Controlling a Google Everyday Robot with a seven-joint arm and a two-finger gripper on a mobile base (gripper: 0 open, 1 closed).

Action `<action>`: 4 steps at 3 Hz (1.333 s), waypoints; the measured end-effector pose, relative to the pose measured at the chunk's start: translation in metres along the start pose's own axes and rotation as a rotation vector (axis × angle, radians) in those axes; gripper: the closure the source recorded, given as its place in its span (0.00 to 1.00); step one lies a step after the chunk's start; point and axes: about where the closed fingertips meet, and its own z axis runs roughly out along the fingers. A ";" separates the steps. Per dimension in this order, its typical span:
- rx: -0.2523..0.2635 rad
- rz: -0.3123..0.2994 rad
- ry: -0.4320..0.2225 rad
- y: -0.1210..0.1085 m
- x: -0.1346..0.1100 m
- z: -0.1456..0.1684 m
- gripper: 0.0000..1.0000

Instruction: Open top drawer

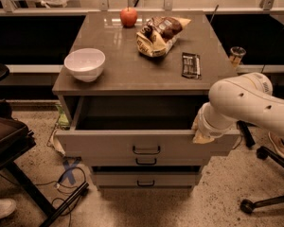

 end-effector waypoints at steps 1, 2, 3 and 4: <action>-0.039 0.016 0.051 0.033 0.013 -0.018 1.00; -0.039 0.016 0.051 0.033 0.013 -0.018 1.00; -0.115 0.033 0.077 0.076 0.029 -0.031 1.00; -0.115 0.033 0.077 0.076 0.029 -0.031 1.00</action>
Offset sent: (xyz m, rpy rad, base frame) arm -0.2310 -0.0715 0.0117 -0.1233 0.3937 -0.0775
